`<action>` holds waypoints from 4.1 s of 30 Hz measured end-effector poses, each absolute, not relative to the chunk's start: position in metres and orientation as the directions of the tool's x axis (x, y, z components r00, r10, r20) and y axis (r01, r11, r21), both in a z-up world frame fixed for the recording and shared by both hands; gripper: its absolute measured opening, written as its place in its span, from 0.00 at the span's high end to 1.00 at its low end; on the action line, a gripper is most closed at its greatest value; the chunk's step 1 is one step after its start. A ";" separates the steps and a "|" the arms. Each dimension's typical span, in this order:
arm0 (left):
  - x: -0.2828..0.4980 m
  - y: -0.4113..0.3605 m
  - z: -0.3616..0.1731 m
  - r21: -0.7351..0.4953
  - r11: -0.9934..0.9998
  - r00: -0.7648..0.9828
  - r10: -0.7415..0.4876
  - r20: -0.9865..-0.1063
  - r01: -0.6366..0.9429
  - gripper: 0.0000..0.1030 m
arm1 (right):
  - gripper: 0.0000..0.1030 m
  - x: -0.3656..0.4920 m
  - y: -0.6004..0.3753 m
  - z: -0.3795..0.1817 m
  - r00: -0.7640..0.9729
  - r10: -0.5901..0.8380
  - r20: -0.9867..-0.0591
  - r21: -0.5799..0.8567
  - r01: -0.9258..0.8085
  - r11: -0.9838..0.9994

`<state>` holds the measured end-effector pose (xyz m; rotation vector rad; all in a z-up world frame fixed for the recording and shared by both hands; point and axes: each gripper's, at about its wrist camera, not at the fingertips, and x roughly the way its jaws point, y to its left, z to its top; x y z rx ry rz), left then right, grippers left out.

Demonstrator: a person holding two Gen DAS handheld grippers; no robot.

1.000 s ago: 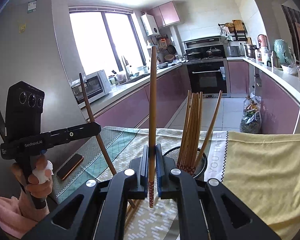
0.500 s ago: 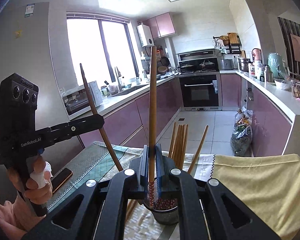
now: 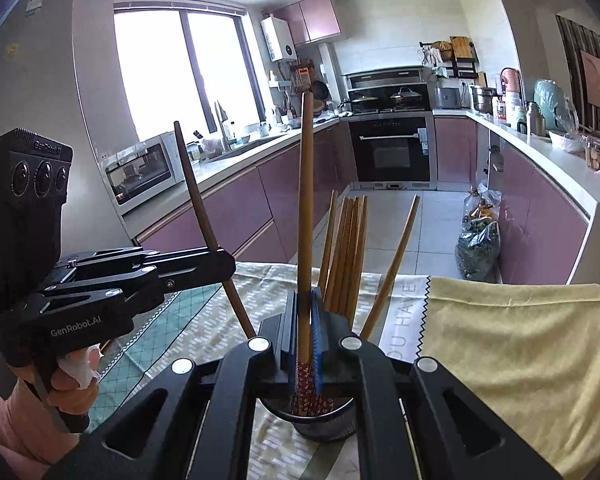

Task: Organize utensils
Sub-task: 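Open both grippers to release the chopsticks into the cup and withdraw, then move both open grippers over the last two chopsticks on the cloth, then close the left gripper on one chopstick while the right gripper grasps the other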

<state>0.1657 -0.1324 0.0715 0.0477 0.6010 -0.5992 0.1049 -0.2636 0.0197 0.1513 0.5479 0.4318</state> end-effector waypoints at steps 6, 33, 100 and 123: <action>0.177 -0.142 0.052 -0.098 0.830 0.621 -0.484 -0.616 0.550 0.93 | 0.95 0.117 -0.258 0.004 0.727 0.437 -0.529 0.269 -0.345 0.899; 0.161 -0.099 0.032 -0.109 0.893 0.709 -0.416 -0.570 0.436 0.66 | 0.72 0.101 -0.257 -0.004 0.716 0.475 -0.512 0.305 -0.365 0.880; 0.088 -0.053 -0.081 -0.064 0.956 0.638 -0.241 -0.731 0.288 0.29 | 0.73 0.068 -0.171 -0.088 0.513 0.450 -0.731 0.253 -0.408 0.877; 0.096 -0.071 -0.090 -0.059 0.942 0.602 -0.259 -0.755 0.331 0.33 | 0.93 0.065 -0.188 -0.101 0.492 0.441 -0.751 0.295 -0.349 0.890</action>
